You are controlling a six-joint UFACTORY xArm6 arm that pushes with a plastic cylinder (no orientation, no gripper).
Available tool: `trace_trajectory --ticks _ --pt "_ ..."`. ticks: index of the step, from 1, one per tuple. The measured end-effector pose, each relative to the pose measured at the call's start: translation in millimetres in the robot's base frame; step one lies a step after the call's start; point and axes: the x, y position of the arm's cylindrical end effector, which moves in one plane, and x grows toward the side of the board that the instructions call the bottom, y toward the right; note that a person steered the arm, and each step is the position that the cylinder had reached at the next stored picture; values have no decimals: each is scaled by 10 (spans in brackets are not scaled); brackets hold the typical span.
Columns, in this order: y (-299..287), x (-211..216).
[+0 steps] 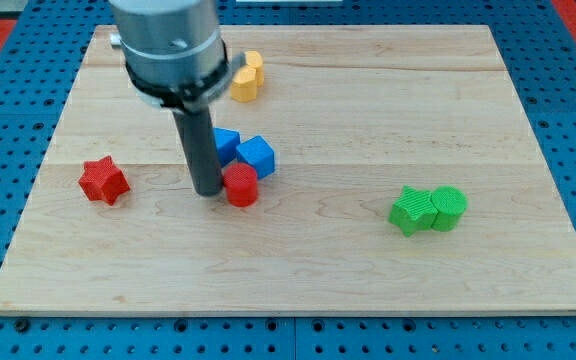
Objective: Push the red star to the right of the board
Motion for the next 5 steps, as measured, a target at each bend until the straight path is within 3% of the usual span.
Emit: trace_trajectory --ticks 1,2,3,5 --pt "160 335" --pt "-805 782" --pt "-2075 504" --pt "-1615 -435"
